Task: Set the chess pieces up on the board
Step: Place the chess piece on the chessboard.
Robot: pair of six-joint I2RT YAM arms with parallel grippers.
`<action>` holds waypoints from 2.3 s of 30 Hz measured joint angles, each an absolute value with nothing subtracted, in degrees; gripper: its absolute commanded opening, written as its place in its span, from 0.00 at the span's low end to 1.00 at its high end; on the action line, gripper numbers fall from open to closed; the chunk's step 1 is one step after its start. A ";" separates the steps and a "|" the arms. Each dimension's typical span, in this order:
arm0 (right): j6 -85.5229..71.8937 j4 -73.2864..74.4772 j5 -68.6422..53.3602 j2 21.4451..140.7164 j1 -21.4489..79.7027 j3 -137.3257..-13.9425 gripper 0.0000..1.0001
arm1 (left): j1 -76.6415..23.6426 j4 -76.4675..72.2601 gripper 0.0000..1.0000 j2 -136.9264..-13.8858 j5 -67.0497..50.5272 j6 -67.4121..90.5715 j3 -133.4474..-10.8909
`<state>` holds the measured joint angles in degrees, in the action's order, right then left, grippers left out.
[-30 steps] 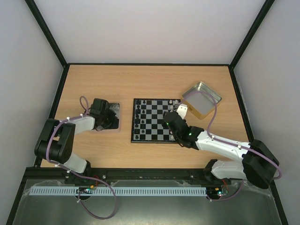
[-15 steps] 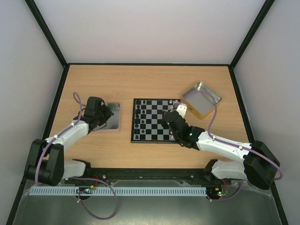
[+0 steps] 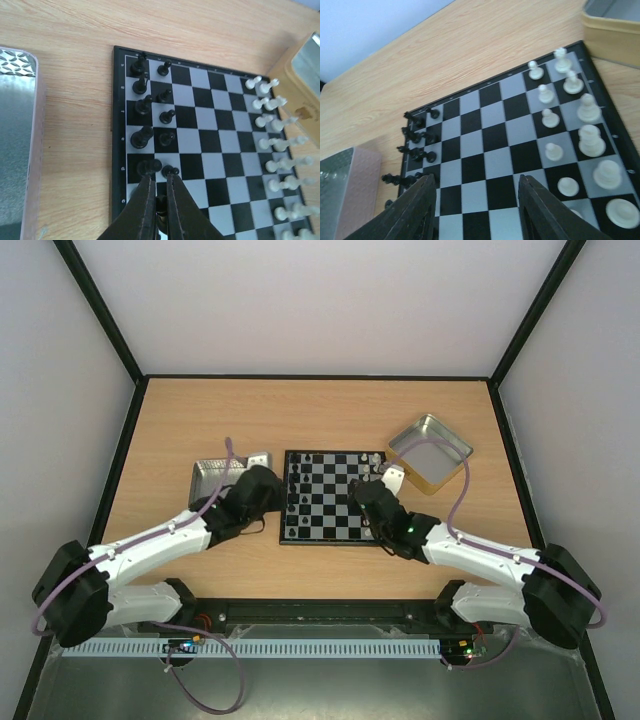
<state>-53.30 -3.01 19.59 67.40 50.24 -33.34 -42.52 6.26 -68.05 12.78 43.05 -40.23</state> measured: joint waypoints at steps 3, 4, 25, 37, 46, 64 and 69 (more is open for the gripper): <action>-55.07 -1.63 21.43 65.41 50.19 -32.18 0.44 | -48.97 7.44 0.02 -69.41 19.57 42.35 -40.58; -55.57 -1.39 21.98 64.73 50.19 -31.90 0.44 | -50.83 7.68 0.02 -70.08 21.15 42.22 -40.71; -57.49 0.43 25.10 61.36 49.93 -30.44 0.44 | -64.34 13.04 0.02 -86.78 30.83 44.64 -48.47; -57.80 1.28 26.55 58.57 49.89 -29.50 0.44 | -64.34 18.94 0.04 -90.43 30.24 50.72 -49.89; -57.91 1.39 27.22 57.93 49.89 -29.45 0.44 | -64.34 19.44 0.06 -94.26 30.39 50.85 -51.03; -57.89 1.39 27.22 57.93 49.87 -29.43 0.44 | -64.34 19.88 0.23 -93.89 29.10 50.96 -51.35; -57.89 1.41 27.20 57.93 49.89 -29.43 0.44 | -64.34 19.92 0.28 -91.35 28.88 50.52 -51.35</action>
<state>-57.89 1.41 27.20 57.93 49.89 -29.43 -64.34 19.92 -91.35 28.88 50.52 -51.35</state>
